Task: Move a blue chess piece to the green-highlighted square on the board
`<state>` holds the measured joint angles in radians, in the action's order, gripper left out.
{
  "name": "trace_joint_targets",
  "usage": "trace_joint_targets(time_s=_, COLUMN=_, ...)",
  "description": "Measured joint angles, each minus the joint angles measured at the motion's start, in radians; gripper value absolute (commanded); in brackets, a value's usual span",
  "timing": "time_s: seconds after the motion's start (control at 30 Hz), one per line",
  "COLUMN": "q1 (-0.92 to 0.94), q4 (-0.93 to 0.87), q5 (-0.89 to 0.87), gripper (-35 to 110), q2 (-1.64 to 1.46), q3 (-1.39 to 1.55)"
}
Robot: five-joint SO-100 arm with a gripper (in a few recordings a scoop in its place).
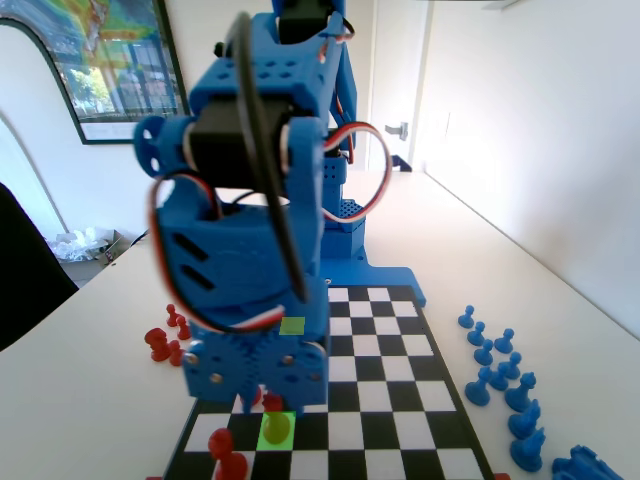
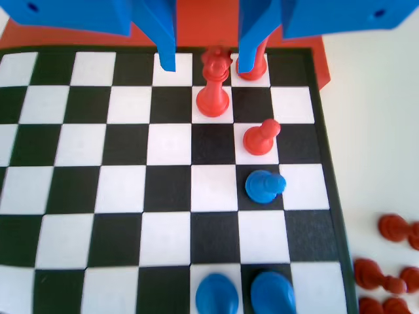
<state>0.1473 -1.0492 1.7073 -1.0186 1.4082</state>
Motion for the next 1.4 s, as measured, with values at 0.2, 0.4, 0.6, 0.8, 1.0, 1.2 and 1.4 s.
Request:
trace_joint_targets(time_s=0.2, q1=0.002, q4=-0.005, q5=0.009, gripper=13, q2=0.000, q3=0.000)
trace_joint_targets(time_s=0.4, q1=0.005, q4=-0.008, q5=0.012, gripper=13, q2=0.000, q3=0.000)
trace_joint_targets(time_s=0.6, q1=0.005, q4=-0.008, q5=0.025, gripper=12, q2=0.000, q3=0.017)
trace_joint_targets(time_s=0.8, q1=0.005, q4=0.003, q5=0.031, gripper=12, q2=0.000, q3=0.034)
trace_joint_targets(time_s=1.0, q1=0.005, q4=0.011, q5=0.031, gripper=11, q2=0.000, q3=0.034)
trace_joint_targets(time_s=1.2, q1=0.011, q4=0.020, q5=0.031, gripper=5, q2=0.000, q3=0.034)
trace_joint_targets(time_s=1.4, q1=0.026, q4=0.014, q5=0.049, gripper=1, q2=0.000, q3=0.034)
